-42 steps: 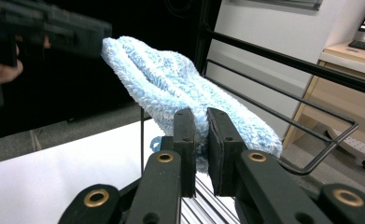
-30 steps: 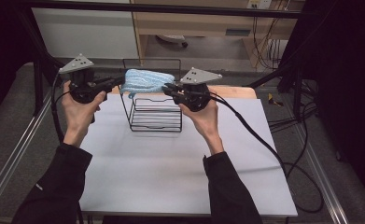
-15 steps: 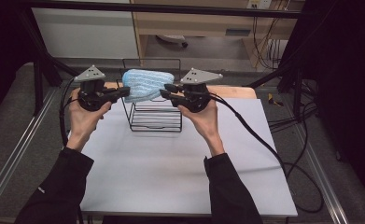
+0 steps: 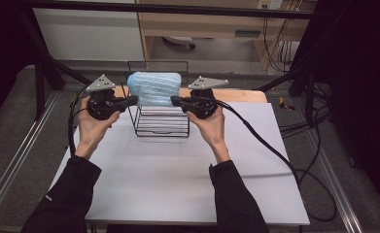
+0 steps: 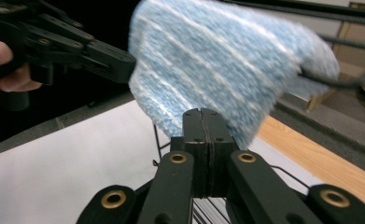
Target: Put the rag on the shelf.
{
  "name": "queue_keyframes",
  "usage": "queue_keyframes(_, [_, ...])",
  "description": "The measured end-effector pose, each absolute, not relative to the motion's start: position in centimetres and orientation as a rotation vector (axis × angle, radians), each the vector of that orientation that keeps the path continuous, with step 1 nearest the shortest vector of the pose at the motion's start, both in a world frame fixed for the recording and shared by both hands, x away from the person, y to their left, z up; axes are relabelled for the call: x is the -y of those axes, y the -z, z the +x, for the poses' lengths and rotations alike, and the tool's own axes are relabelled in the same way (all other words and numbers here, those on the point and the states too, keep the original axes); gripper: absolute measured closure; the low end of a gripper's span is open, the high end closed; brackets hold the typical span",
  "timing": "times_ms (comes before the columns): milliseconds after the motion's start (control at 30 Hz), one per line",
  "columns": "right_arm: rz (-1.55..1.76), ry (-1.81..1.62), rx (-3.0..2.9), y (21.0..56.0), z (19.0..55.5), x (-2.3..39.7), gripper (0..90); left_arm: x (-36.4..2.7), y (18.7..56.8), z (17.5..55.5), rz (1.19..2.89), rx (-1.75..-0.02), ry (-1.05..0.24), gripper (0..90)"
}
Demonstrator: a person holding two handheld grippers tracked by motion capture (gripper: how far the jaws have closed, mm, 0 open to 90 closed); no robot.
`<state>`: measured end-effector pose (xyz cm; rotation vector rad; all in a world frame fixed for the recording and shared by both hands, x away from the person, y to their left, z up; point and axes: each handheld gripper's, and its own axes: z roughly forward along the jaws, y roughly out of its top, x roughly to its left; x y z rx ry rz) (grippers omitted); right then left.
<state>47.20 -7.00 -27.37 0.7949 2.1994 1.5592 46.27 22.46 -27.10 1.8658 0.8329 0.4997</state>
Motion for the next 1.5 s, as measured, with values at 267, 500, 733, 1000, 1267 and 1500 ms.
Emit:
queue_keyframes(267, [0.849, -1.545, -2.161, 29.1, 48.3, 7.2, 90.0, -22.0, 28.1, 47.1, 1.847, -0.844, -0.518, 89.8])
queue_keyframes(500, [0.835, -1.537, -2.14, 29.2, 48.5, 7.1, 89.0, -22.1, 28.1, 47.0, 1.839, -0.84, -0.518, 89.8])
queue_keyframes(733, [0.791, -1.59, -2.133, 28.3, 47.3, 7.6, 80.3, -22.8, 27.2, 45.8, 1.816, -0.826, -0.514, 84.2])
queue_keyframes(1000, [0.785, -1.634, -2.121, 26.9, 46.2, 8.8, 65.1, -23.4, 26.4, 44.6, 1.817, -0.842, -0.511, 66.8])
queue_keyframes(1267, [0.783, -1.613, -2.124, 26.0, 44.6, 10.4, 44.4, -24.9, 26.9, 43.5, 1.821, -0.872, -0.513, 52.3])
queue_keyframes(1500, [0.851, -1.607, -2.11, 26.2, 43.7, 12.5, 28.5, -25.9, 28.1, 42.6, 1.836, -0.895, -0.5, 38.8])
